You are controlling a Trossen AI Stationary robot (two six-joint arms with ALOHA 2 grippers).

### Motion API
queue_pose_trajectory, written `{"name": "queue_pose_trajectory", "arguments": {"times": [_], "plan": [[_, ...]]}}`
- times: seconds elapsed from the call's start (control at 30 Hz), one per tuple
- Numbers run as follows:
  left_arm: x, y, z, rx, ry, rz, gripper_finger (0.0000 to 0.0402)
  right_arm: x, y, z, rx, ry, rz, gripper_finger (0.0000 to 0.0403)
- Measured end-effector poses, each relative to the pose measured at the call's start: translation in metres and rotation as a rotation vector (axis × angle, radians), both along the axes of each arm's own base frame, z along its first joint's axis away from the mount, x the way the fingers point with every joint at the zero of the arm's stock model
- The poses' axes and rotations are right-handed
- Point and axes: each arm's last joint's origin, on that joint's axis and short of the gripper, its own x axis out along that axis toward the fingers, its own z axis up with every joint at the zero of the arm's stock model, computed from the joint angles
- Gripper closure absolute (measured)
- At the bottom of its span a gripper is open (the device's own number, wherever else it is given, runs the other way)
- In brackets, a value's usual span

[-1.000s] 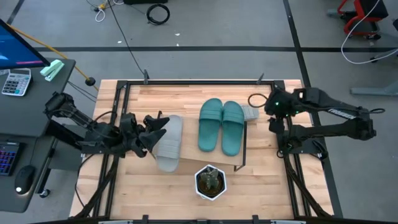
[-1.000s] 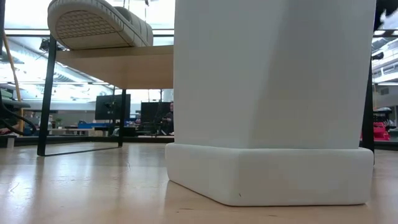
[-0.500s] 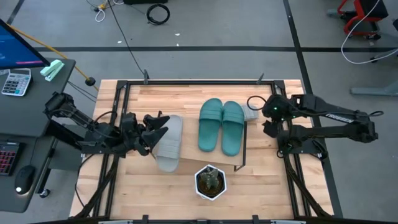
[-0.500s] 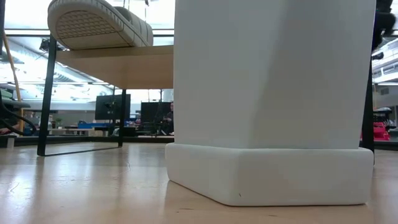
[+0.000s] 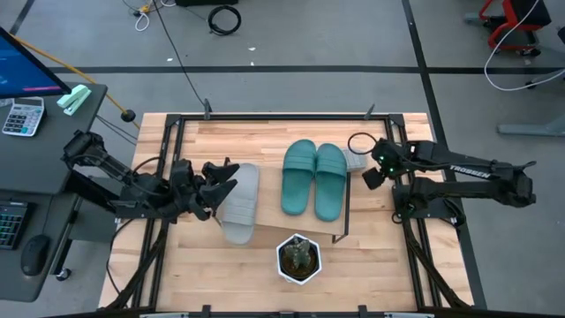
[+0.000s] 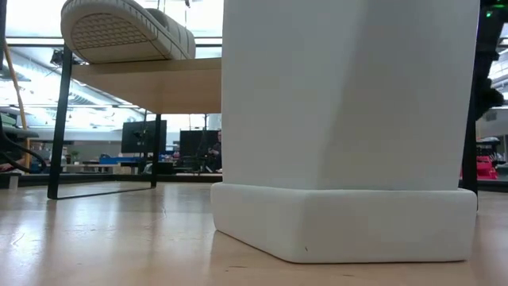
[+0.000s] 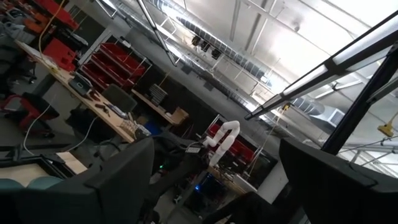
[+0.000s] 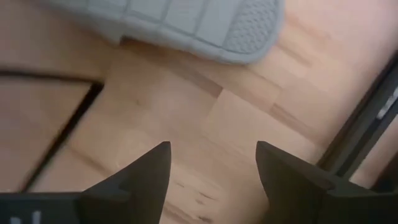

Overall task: Pick and place slides into the shelf
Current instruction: Put the gray slide on the shelf

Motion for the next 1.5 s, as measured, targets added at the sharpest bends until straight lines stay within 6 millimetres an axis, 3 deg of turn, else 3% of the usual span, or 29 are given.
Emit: {"name": "queue_pose_trajectory", "arguments": {"times": [0.4, 0.67, 0.97, 1.13, 1.5], "plan": [[-0.002, 0.001, 0.002, -0.006, -0.01, 0.0, 0.0049, 0.002, -0.036, -0.012, -0.038, -0.252, -0.477, 0.0195], [-0.002, 0.001, 0.002, -0.004, -0.009, 0.0, 0.0049, -0.006, -0.051, -0.039, 0.031, -0.378, -0.693, 0.0174], [-0.002, 0.001, 0.002, -0.005, -0.009, -0.001, 0.0049, -0.011, -0.047, -0.068, 0.161, -0.437, -0.8, 0.0126], [-0.002, 0.001, 0.002, -0.005, -0.009, -0.001, 0.0049, -0.01, -0.046, -0.068, 0.225, -0.462, -0.794, 0.0098], [-0.002, 0.001, 0.002, -0.004, -0.008, 0.0, 0.0049, -0.009, -0.05, -0.073, 0.176, -0.432, -0.903, 0.0056]]}}
